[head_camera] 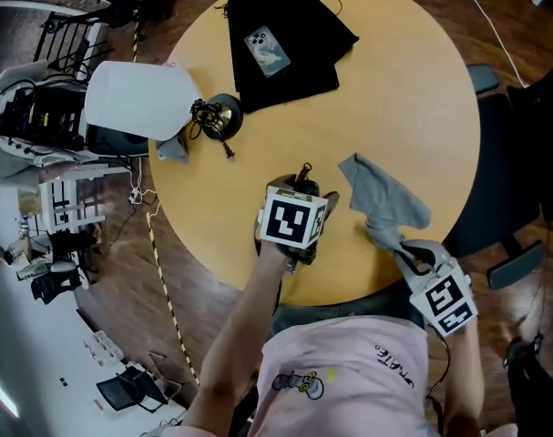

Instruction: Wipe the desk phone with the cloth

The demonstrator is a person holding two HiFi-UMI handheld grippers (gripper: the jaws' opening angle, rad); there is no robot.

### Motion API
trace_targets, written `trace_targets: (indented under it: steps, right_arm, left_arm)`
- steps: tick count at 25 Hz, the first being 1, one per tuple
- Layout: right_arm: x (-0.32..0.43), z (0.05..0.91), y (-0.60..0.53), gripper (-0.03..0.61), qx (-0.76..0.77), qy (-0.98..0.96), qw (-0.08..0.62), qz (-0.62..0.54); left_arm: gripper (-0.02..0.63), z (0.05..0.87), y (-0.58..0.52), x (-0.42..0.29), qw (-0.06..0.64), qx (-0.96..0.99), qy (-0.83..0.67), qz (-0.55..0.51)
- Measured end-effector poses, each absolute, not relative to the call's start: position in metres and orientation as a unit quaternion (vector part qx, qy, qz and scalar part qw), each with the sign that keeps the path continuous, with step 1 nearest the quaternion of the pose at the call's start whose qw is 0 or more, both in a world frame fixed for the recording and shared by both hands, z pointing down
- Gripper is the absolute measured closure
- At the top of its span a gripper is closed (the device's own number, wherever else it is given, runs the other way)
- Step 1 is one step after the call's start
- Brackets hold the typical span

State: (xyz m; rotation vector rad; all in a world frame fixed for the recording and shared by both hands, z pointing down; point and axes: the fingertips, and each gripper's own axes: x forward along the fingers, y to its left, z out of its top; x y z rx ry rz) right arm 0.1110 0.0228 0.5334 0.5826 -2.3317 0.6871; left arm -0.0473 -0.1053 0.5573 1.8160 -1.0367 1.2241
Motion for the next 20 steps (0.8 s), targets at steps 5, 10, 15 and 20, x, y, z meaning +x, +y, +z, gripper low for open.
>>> trace_targets:
  steps: [5, 10, 15, 20]
  right_arm:
    - [0.11, 0.525, 0.013, 0.548, 0.24, -0.89, 0.306, 0.238]
    - [0.086, 0.519, 0.022, 0.548, 0.21, -0.902, 0.323, 0.195]
    - [0.069, 0.523, 0.03, 0.548, 0.202, -0.903, 0.321, 0.203]
    - [0.065, 0.522, 0.029, 0.548, 0.205, -0.898, 0.337, 0.194]
  left_arm:
    - [0.215, 0.493, -0.134, -0.044, 0.275, 0.779, -0.457, 0.33]
    - [0.216, 0.453, -0.113, -0.081, 0.233, 0.778, -0.473, 0.341]
    - [0.371, 0.487, -0.044, -0.103, 0.149, 0.746, -0.467, 0.451]
    - [0.321, 0.553, -0.028, -0.084, 0.232, 0.727, -0.453, 0.461]
